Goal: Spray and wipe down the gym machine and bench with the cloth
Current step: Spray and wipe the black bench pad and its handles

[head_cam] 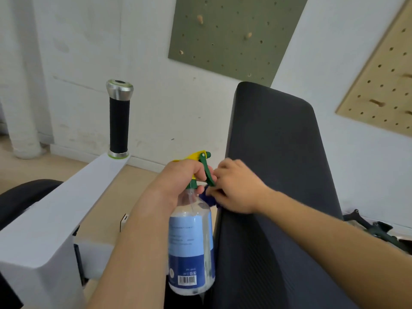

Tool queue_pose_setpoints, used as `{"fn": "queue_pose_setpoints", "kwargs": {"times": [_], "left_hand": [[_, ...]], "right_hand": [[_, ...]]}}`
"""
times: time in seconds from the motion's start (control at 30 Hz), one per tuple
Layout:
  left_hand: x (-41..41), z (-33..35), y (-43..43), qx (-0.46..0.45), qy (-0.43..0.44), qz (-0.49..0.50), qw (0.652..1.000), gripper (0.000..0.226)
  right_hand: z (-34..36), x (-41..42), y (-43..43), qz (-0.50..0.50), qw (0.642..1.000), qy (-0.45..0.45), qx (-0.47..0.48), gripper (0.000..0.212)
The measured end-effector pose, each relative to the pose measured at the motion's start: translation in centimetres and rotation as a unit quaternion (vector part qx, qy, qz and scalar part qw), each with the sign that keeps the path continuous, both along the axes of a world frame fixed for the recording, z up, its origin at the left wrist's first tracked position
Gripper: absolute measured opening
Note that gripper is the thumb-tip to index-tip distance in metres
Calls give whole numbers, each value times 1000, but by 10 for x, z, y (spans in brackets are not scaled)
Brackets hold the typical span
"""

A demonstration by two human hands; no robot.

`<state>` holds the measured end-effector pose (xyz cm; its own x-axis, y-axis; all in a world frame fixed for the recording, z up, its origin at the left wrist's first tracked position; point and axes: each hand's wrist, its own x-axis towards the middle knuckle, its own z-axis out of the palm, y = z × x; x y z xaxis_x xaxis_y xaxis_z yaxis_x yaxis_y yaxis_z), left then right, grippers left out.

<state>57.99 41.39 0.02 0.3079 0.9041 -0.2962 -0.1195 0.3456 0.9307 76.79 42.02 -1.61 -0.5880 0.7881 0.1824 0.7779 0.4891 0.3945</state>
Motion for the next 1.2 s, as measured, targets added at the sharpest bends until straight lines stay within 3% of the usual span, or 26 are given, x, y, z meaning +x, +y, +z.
{"fn": "queue_pose_setpoints", "kwargs": {"times": [0.13, 0.3, 0.37, 0.53, 0.7, 0.93, 1.1, 1.2], "left_hand": [[3, -1, -1, -12, -15, 4, 1000, 32], [6, 0, 3, -16, -35, 17, 999, 31], [5, 0, 4, -16, -25, 17, 999, 30], [2, 0, 4, -1, -29, 37, 999, 29], [0, 11, 3, 31, -7, 61, 998, 27], [20, 45, 67, 99, 147, -10, 984, 28], [61, 56, 141, 119, 90, -29, 988, 31], [74, 56, 160, 112, 73, -29, 991, 32]], "right_hand": [[43, 3, 69, -179, 983, -24, 23, 33], [41, 6, 109, -319, 934, 96, 126, 31], [31, -1, 96, -310, 937, 98, 130, 30], [12, -25, 25, -220, 973, 71, 1, 36], [9, -19, -13, -167, 985, 52, 3, 35], [77, 13, 129, -265, 958, 24, 112, 32], [129, 46, 231, -322, 933, 55, 151, 35], [128, 52, 243, -302, 939, 72, 146, 32]]}}
